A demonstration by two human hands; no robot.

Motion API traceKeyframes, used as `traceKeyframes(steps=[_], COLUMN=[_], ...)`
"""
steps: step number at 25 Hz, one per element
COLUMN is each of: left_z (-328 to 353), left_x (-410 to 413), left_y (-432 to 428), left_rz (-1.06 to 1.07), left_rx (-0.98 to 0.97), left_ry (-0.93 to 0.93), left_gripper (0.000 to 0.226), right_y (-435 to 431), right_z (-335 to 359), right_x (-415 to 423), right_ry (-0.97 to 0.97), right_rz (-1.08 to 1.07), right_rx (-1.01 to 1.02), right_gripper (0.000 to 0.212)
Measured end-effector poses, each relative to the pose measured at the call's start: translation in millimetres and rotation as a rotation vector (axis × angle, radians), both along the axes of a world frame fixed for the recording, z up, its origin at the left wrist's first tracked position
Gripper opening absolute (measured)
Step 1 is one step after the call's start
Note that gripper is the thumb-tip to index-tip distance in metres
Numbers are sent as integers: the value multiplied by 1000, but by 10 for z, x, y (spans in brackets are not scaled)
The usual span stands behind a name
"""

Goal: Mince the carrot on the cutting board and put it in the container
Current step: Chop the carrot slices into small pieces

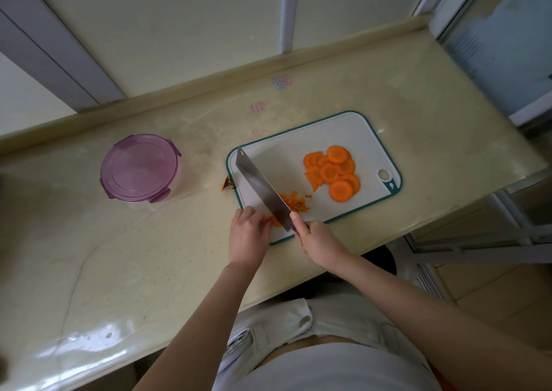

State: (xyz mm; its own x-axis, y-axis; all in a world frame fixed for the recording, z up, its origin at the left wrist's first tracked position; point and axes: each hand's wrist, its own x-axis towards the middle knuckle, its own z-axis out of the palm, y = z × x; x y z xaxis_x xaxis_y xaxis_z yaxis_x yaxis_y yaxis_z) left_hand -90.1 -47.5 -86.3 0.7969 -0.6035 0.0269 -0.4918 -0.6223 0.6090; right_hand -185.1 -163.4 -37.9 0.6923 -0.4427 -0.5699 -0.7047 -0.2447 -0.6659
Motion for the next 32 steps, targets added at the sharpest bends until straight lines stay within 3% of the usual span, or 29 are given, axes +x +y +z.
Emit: traceKeyframes(steps=[7,16,32], left_z=[-41,19,-23], left_x=[32,-7,14], left_y=[7,-19,-36], left_rz=[-7,35,8], left_rx=[10,-30,10], left_ry=[4,69,27], left_gripper=[12,11,9], right_y=[-63,44,178], right_z=[88,88,37], right_x=[-49,-129,17], right_ry=[-58,-21,61], right_rz=[-66,11,49], right_rx=[1,15,-76], right_gripper=[60,61,60])
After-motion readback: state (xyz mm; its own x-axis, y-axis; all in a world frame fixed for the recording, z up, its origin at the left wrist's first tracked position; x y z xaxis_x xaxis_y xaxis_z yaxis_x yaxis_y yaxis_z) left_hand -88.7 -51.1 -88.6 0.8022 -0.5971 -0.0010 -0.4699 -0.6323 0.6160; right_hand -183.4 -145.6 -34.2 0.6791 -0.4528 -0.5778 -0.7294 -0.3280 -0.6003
